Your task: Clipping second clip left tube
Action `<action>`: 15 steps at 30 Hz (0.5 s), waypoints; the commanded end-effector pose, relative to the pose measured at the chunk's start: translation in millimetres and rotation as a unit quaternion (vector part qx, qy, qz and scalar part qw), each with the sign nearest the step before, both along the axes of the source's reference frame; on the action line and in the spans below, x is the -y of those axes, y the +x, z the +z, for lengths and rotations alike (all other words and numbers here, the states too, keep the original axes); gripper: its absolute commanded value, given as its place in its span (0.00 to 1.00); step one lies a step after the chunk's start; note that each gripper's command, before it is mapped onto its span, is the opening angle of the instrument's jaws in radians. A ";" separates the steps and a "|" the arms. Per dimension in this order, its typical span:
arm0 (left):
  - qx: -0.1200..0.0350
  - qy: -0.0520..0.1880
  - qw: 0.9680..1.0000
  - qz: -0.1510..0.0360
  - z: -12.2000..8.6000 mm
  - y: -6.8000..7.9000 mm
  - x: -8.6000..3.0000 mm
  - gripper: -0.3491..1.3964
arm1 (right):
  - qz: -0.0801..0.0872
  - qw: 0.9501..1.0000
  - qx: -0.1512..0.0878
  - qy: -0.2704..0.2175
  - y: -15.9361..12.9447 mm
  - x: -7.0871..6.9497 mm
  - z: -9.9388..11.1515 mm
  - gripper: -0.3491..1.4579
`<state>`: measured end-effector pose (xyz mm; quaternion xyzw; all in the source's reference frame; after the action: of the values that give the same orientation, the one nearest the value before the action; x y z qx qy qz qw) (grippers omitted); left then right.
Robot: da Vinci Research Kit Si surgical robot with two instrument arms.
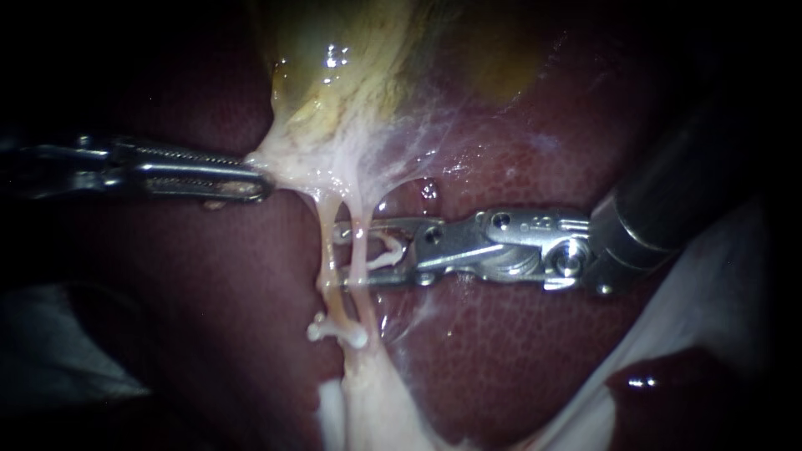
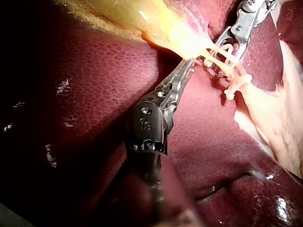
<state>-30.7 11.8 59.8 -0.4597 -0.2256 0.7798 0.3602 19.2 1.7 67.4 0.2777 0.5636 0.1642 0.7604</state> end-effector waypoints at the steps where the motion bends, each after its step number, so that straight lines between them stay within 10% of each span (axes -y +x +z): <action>1: 0.000 0.000 1.000 0.000 0.0 0.0 0.0 0.00 | -0.001 1.000 -0.001 0.000 -0.2 0.0 0.0 0.34; 15: 0.000 0.000 1.000 0.001 0.4 0.2 -0.3 0.00 | -0.017 1.000 -0.007 0.000 -7.5 -1.1 1.8 0.42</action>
<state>-30.5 12.0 60.2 -0.4599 -0.2260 0.7798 0.3597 11.4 2.8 69.3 0.2889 0.5641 0.1487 0.7591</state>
